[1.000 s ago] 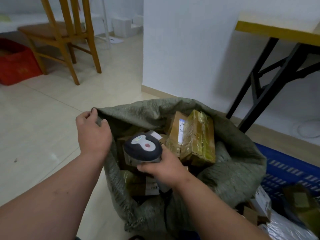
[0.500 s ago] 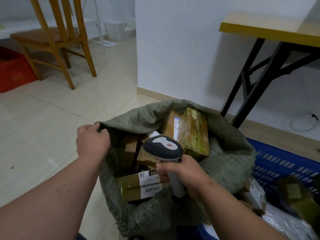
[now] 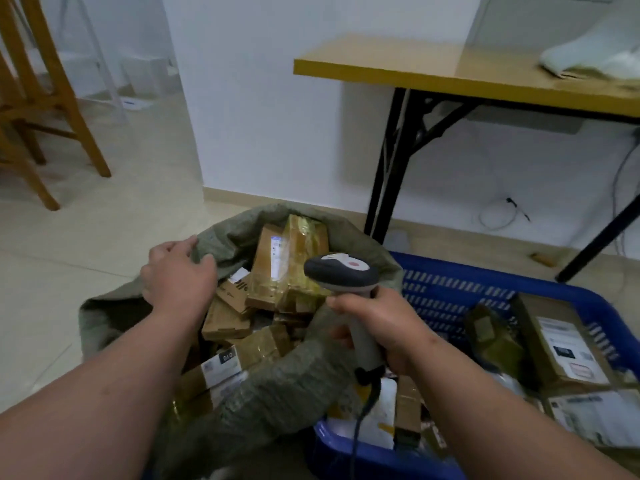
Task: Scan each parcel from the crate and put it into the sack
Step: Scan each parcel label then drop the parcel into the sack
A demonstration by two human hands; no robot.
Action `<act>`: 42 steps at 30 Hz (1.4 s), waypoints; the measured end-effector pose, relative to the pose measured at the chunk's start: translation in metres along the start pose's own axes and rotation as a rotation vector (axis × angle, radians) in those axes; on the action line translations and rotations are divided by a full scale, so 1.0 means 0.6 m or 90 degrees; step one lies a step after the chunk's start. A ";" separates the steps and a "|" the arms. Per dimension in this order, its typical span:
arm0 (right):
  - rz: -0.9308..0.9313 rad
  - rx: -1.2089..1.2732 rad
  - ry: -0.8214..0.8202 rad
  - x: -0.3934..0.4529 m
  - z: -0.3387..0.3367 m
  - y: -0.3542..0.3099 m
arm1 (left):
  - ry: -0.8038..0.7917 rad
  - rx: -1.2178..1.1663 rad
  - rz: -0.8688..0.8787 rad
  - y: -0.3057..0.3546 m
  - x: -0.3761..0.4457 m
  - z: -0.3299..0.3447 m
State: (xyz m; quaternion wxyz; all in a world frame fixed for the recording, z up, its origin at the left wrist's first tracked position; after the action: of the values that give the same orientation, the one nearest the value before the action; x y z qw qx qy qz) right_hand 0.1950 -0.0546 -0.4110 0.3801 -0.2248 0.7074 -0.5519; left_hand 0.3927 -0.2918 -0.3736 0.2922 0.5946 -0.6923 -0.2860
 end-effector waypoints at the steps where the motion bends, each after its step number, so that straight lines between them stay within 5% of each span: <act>1: 0.007 -0.002 0.022 -0.007 -0.026 0.002 | -0.012 -0.003 0.024 0.021 -0.013 0.016; 19: 0.082 0.176 0.432 -0.144 -0.459 0.184 | -0.309 -0.025 0.336 0.310 -0.384 0.376; 27: 0.119 0.210 0.472 -0.124 -0.569 0.233 | -0.701 -0.054 0.073 0.304 -0.554 0.601; 36: 0.169 0.241 0.475 -0.144 -0.682 0.279 | -0.846 -0.065 -0.108 0.319 -0.686 0.771; 42: 0.174 0.266 0.476 -0.148 -0.710 0.302 | -0.838 -0.114 -0.204 0.322 -0.732 0.831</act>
State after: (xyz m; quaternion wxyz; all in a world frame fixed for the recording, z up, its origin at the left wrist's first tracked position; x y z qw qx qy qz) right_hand -0.0670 0.3231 -0.5145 0.2054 0.1672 0.6925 -0.6711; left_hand -0.0521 0.1922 -0.5902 -0.1876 0.3654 -0.6026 -0.6843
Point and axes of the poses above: each hand's wrist, its own x-axis towards the middle knuckle, its own z-axis out of the palm, y = z × x, the point moved 10 cm from there along x, towards the middle knuckle, and after that the axes turned 3 degrees about -z, right-handed, at the moved point
